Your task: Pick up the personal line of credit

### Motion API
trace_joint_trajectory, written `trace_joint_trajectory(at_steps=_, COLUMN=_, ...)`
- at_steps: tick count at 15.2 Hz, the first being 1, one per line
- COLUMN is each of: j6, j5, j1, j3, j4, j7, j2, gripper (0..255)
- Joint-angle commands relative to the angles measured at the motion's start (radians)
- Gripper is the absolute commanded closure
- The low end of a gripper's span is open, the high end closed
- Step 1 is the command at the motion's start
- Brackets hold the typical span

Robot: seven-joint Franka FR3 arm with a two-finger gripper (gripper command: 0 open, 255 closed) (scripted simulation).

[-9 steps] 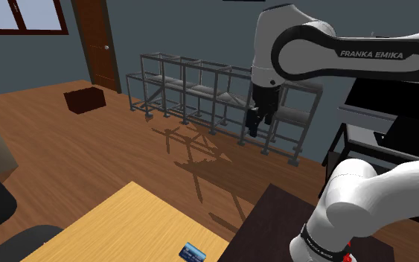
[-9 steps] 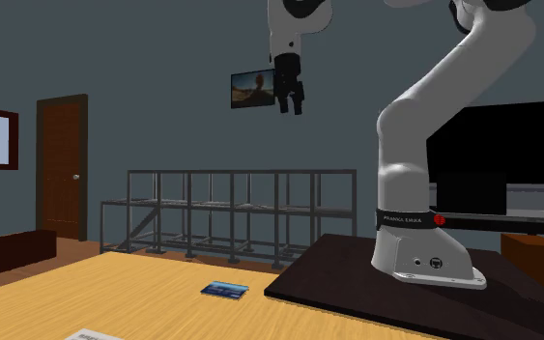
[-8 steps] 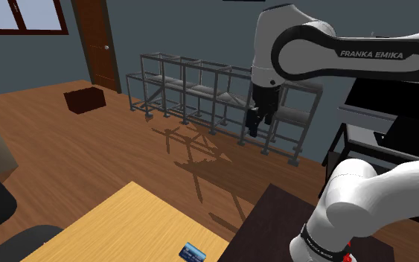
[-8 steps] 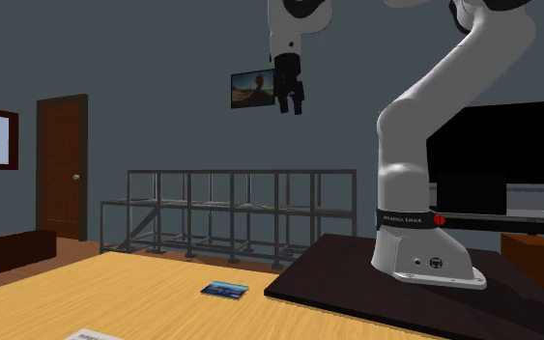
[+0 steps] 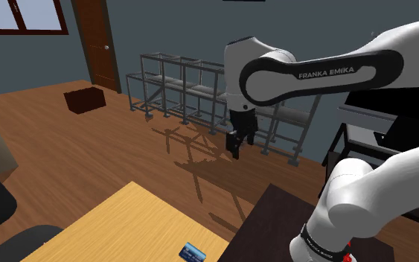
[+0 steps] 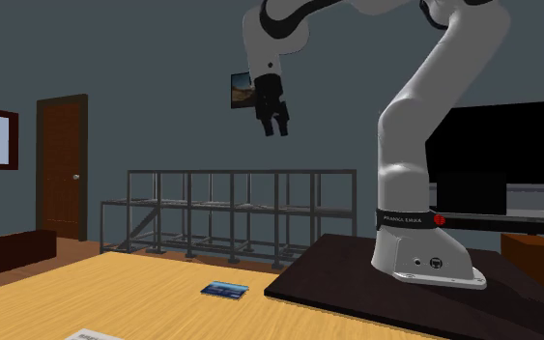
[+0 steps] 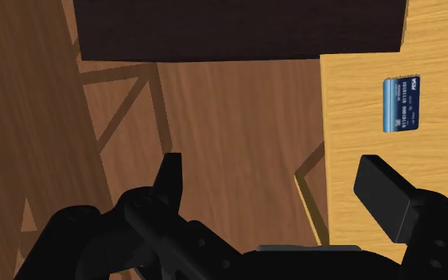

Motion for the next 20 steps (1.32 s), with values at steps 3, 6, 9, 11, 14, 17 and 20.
trace_joint_trajectory(at_steps=3, j6=0.075, j5=0.038, j1=0.025, j3=0.036, j4=-0.019, j7=0.027, j2=0.118, gripper=0)
trace_joint_trajectory(at_steps=6, j6=0.127, j5=0.066, j1=0.044, j3=0.065, j4=-0.017, j7=0.047, j2=0.217, gripper=0)
trace_joint_trajectory(at_steps=9, j6=0.177, j5=0.091, j1=0.064, j3=0.093, j4=-0.006, j7=0.067, j2=0.322, gripper=0)
trace_joint_trajectory(at_steps=11, j6=0.209, j5=0.105, j1=0.077, j3=0.111, j4=0.006, j7=0.079, j2=0.394, gripper=0)
trace_joint_trajectory(at_steps=14, j6=0.255, j5=0.124, j1=0.096, j3=0.137, j4=0.03, j7=0.097, j2=0.506, gripper=0)
trace_joint_trajectory(at_steps=17, j6=0.296, j5=0.138, j1=0.117, j3=0.16, j4=0.063, j7=0.115, j2=0.621, gripper=0)
trace_joint_trajectory(at_steps=20, j6=0.331, j5=0.149, j1=0.139, j3=0.181, j4=0.104, j7=0.132, j2=0.738, gripper=0)
